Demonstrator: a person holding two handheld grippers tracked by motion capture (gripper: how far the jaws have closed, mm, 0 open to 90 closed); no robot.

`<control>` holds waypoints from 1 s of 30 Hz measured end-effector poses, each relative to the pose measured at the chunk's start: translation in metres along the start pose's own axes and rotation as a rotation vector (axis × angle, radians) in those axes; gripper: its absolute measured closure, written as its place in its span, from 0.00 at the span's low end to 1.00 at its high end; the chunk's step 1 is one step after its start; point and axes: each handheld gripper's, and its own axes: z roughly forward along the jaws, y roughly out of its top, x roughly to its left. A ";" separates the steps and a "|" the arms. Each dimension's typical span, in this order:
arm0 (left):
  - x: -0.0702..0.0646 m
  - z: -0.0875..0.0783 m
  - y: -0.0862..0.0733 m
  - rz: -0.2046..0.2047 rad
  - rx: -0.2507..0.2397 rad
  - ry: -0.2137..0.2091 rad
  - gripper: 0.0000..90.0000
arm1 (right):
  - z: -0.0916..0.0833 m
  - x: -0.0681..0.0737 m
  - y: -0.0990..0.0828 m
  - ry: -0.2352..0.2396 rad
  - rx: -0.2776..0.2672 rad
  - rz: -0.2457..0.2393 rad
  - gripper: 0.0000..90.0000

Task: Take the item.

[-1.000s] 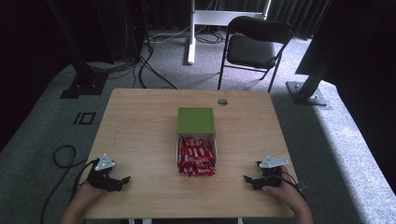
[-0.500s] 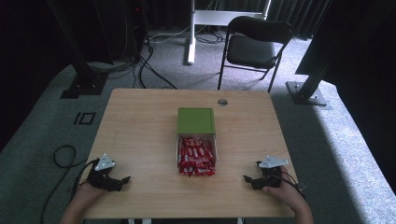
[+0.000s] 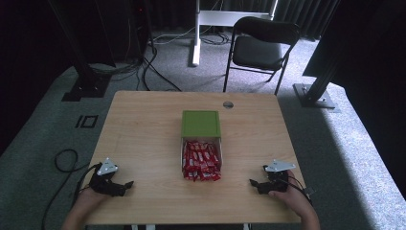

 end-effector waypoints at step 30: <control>0.000 0.000 0.000 0.000 -0.001 0.000 0.02 | -0.028 0.012 0.057 -0.033 -0.153 0.119 0.16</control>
